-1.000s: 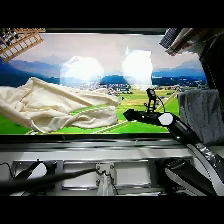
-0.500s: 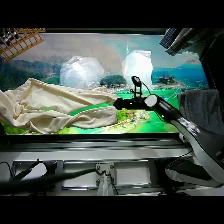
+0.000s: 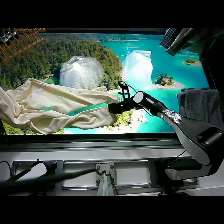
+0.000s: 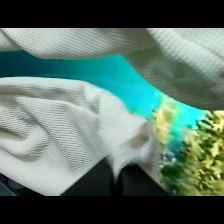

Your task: Fold the clothes and pants, and hang the long-sleeved shirts on hangers.

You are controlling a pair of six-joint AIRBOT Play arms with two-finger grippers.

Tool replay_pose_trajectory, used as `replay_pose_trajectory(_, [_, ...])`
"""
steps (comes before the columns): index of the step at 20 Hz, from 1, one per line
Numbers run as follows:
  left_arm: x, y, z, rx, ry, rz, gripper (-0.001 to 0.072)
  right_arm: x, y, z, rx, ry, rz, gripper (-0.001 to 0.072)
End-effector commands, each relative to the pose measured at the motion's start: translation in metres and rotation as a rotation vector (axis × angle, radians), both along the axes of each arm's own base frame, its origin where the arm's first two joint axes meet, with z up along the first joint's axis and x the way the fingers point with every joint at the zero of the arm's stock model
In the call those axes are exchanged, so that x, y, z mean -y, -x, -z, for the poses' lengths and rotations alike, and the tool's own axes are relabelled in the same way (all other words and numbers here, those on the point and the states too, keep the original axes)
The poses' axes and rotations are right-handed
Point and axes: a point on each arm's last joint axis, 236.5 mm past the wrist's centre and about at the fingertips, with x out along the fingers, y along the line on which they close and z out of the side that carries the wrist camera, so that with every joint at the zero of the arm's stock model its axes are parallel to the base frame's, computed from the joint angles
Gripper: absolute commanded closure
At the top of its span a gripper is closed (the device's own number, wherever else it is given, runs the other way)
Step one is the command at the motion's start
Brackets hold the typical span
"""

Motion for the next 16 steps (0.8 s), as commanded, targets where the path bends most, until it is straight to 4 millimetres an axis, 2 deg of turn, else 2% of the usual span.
replay_pose_trajectory(1, [0.002,-0.011,-0.003,0.053,0.015,0.012,0.0685,-0.002,-0.005,0.005,0.060,0.036,-0.027,0.0680])
replay_pose_trajectory(3, [0.003,-0.019,-0.003,0.083,0.024,0.021,0.0685,0.017,-0.021,0.007,0.081,0.066,0.008,0.0681])
replay_pose_trajectory(6, [0.005,-0.040,0.010,0.142,0.079,0.035,0.0685,0.065,-0.064,0.002,0.101,0.069,0.174,0.0683])
replay_pose_trajectory(8, [0.015,-0.060,0.028,0.179,0.162,0.052,0.0685,0.108,-0.102,-0.011,0.162,0.089,0.266,0.0683])
replay_pose_trajectory(10, [0.032,-0.082,0.041,0.214,0.217,0.102,0.0686,0.159,-0.144,-0.035,0.248,0.108,0.372,0.0683])
replay_pose_trajectory(11, [0.042,-0.093,0.041,0.239,0.228,0.134,0.0685,0.185,-0.163,-0.050,0.294,0.116,0.424,0.0683])
replay_pose_trajectory(13, [0.062,-0.111,0.022,0.317,0.198,0.203,0.0686,0.237,-0.195,-0.085,0.385,0.132,0.521,0.0683])
replay_pose_trajectory(14, [0.067,-0.118,0.007,0.357,0.183,0.221,0.0686,0.262,-0.208,-0.105,0.429,0.133,0.567,0.0683])
replay_pose_trajectory(16, [0.069,-0.127,-0.030,0.462,0.187,0.219,0.0686,0.299,-0.225,-0.142,0.502,0.133,0.630,0.0683])
